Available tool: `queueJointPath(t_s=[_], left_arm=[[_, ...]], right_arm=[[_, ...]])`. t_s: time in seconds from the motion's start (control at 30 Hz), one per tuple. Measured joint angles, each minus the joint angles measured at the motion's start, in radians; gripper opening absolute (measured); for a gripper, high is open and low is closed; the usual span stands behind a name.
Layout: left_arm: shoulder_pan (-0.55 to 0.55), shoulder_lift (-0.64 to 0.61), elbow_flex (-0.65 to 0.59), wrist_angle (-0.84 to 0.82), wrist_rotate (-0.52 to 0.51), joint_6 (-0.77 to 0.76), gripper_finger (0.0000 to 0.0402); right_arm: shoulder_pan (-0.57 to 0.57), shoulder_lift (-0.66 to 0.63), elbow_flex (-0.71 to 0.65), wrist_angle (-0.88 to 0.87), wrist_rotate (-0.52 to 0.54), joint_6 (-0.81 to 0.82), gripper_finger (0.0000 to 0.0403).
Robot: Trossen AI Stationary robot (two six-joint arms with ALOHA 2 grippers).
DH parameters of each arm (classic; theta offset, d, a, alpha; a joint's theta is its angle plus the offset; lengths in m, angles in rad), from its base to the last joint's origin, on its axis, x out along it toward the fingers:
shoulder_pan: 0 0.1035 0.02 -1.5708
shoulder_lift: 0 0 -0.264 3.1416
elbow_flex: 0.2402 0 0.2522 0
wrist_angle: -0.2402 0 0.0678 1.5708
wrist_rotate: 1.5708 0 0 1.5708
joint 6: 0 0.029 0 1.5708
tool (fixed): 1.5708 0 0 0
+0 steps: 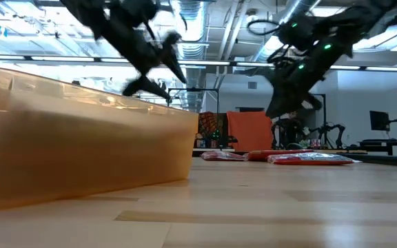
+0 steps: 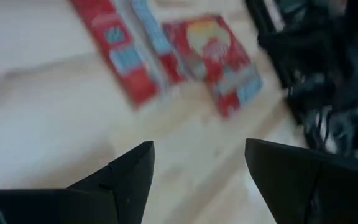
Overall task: Sort popcorn bags into baskets
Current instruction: Put the popcorn bag into the orange bin
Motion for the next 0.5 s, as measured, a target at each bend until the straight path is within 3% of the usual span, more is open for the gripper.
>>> queueJointPath(t_s=[0.13,0.27,0.37,0.5], left_arm=[[0.103,0.164,0.000,0.181,0.113,-0.022,0.0238],[0.135,0.284,0.000,0.297,0.201,-0.067,0.0238],[0.138,0.328,0.000,0.324,0.194,-0.071,0.0238],[0.139,0.343,0.002,0.331,0.108,-0.053,0.0238]], right_arm=[[-0.068,0.136,0.093,0.000,-0.001,-0.096,0.0069],[-0.107,0.305,0.193,-0.007,-0.023,-0.148,0.0059],[-0.107,0.432,0.273,-0.006,-0.033,-0.159,0.0052],[-0.091,0.569,0.379,-0.049,-0.056,-0.165,0.0038]])
